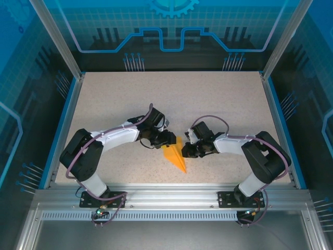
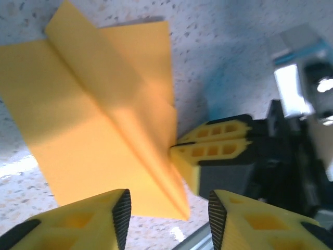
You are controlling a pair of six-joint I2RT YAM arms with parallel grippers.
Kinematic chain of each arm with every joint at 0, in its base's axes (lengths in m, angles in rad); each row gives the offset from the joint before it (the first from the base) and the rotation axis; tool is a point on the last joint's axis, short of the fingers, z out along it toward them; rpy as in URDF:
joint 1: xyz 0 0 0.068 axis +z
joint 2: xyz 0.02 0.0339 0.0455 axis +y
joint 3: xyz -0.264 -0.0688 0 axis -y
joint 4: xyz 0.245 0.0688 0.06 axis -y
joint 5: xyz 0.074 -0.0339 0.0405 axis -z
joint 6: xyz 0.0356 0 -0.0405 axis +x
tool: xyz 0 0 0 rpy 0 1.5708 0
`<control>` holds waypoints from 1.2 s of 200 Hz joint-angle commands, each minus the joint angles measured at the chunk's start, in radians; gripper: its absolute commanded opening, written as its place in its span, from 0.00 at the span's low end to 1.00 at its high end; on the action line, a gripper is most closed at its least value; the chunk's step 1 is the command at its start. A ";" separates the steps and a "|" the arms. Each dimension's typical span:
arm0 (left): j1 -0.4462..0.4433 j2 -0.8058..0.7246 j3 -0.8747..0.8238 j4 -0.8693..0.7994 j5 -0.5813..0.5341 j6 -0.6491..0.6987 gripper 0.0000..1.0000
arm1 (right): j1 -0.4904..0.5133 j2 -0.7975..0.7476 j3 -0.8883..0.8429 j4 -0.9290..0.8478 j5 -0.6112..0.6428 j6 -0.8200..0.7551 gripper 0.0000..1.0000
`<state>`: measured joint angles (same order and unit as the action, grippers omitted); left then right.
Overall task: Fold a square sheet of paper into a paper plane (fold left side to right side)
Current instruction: Fourth fold the wing at the center of the table.
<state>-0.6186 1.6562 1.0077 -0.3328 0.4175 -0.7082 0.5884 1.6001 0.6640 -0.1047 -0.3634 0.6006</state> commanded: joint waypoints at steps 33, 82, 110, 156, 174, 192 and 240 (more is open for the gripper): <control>-0.015 0.096 0.053 0.020 0.096 0.023 0.22 | 0.017 0.030 -0.010 -0.096 0.049 -0.024 0.08; -0.018 0.163 0.074 0.053 0.125 0.032 0.14 | 0.021 0.040 0.000 -0.110 0.051 -0.030 0.08; -0.017 0.187 0.074 0.080 0.145 0.031 0.11 | 0.021 0.041 0.003 -0.112 0.051 -0.031 0.07; -0.017 0.226 0.068 0.089 0.130 0.033 0.04 | 0.022 0.042 0.006 -0.119 0.054 -0.035 0.07; -0.018 0.236 0.062 0.094 0.123 0.031 0.03 | 0.022 0.043 0.006 -0.124 0.055 -0.037 0.07; -0.018 0.248 0.057 0.093 0.112 0.032 0.02 | 0.022 0.043 0.008 -0.127 0.058 -0.038 0.07; -0.018 0.258 0.026 0.075 0.075 0.035 0.01 | 0.022 0.042 0.006 -0.135 0.066 -0.041 0.07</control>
<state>-0.6304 1.8984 1.0538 -0.2489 0.5201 -0.6983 0.5911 1.6051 0.6811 -0.1352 -0.3550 0.5808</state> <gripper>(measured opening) 0.060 0.070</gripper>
